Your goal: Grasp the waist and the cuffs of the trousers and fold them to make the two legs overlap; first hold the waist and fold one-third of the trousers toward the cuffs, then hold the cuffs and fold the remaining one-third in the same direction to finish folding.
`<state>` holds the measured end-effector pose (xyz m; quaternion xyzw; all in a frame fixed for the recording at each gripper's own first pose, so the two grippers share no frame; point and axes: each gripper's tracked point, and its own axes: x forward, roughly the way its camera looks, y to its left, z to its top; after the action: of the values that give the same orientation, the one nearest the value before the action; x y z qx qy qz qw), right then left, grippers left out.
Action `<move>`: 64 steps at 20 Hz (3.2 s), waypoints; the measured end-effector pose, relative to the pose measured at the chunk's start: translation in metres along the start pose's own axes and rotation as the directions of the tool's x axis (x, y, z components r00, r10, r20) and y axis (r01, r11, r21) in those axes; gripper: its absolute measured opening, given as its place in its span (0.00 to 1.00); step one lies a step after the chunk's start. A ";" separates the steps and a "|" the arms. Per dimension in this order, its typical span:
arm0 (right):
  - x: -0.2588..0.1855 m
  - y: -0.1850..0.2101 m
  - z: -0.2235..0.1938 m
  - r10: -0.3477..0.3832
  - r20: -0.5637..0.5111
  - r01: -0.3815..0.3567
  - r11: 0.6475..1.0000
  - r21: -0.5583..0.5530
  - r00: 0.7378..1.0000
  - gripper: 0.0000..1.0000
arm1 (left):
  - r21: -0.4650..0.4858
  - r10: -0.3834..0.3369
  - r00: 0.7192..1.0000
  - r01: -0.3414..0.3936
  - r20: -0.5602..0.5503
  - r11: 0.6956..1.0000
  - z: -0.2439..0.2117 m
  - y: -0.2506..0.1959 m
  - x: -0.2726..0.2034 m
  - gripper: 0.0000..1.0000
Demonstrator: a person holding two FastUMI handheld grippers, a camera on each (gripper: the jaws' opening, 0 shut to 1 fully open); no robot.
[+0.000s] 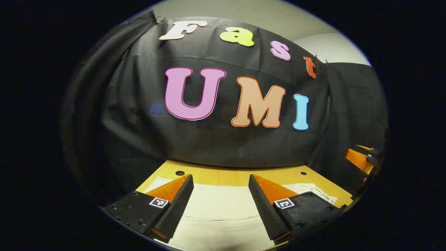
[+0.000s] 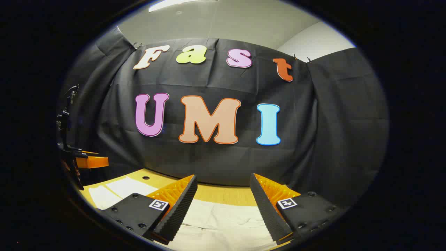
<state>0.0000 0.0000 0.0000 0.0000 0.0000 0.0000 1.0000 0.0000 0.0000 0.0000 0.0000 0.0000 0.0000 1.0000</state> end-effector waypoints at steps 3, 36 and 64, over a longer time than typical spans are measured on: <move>0.003 0.002 -0.001 0.011 -0.001 -0.011 1.000 -0.004 1.000 0.98 | -0.005 0.017 1.000 -0.018 -0.011 1.000 -0.007 0.001 -0.004 0.94; -0.007 -0.005 -0.067 0.056 -0.166 -0.058 0.998 -0.011 0.985 0.98 | 0.176 -0.174 0.815 0.318 -0.553 0.932 -0.195 0.012 -0.086 0.96; -0.014 -0.028 -0.130 0.015 -0.325 -0.059 0.990 -0.128 0.946 0.98 | 0.137 0.069 0.118 0.857 -0.991 0.497 -0.292 0.150 -0.164 0.78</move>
<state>-0.0143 -0.0282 -0.1296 -0.0681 0.1637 0.0189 0.9840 -0.1636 0.1500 -0.2919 0.3944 0.5872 -0.3099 0.6353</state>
